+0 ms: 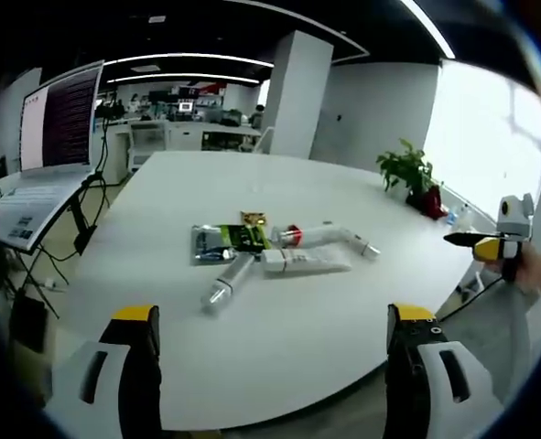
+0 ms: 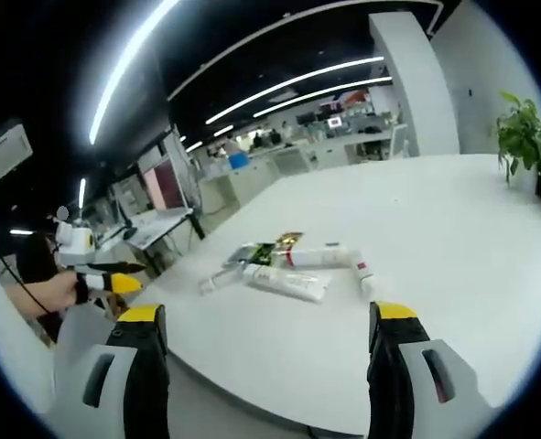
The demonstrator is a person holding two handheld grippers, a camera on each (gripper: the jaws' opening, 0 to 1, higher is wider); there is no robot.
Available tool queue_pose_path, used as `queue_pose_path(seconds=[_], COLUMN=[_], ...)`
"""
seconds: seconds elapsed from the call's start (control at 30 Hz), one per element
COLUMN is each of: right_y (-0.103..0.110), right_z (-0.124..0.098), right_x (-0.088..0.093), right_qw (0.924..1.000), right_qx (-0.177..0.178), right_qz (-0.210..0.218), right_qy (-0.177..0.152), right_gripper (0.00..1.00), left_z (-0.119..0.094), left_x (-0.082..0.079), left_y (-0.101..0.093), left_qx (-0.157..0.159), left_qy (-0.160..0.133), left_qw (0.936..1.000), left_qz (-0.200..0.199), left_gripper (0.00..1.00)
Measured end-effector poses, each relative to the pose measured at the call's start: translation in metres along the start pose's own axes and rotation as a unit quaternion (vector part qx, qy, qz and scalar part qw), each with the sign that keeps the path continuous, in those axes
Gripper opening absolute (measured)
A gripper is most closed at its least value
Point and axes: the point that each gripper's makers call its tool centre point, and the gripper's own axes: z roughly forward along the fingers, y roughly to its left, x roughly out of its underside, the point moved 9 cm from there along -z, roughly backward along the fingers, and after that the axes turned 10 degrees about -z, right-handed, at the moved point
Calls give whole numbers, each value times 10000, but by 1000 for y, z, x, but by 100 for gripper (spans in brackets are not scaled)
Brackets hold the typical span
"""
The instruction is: Arrange the skincare products in the storage area until every visible bottle or jar stands upright without overlapping.
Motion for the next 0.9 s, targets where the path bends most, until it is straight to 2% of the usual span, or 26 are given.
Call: queue_pose_path(seconds=[0.4,0.9], right_y=[0,-4], right_z=[-1,1], right_x=[-2,-2], right_qw=[9999,9999], right_qx=[-27,9], right_qz=[101,122], right_qy=[-66,-34], right_gripper=[90,88], left_z=[1,5], left_x=[-2,-5], left_y=[4,2], left_qx=[-119,-70], left_qy=[26,46], left_qw=[9999,9999], left_qz=[54,62], left_gripper=[93,93])
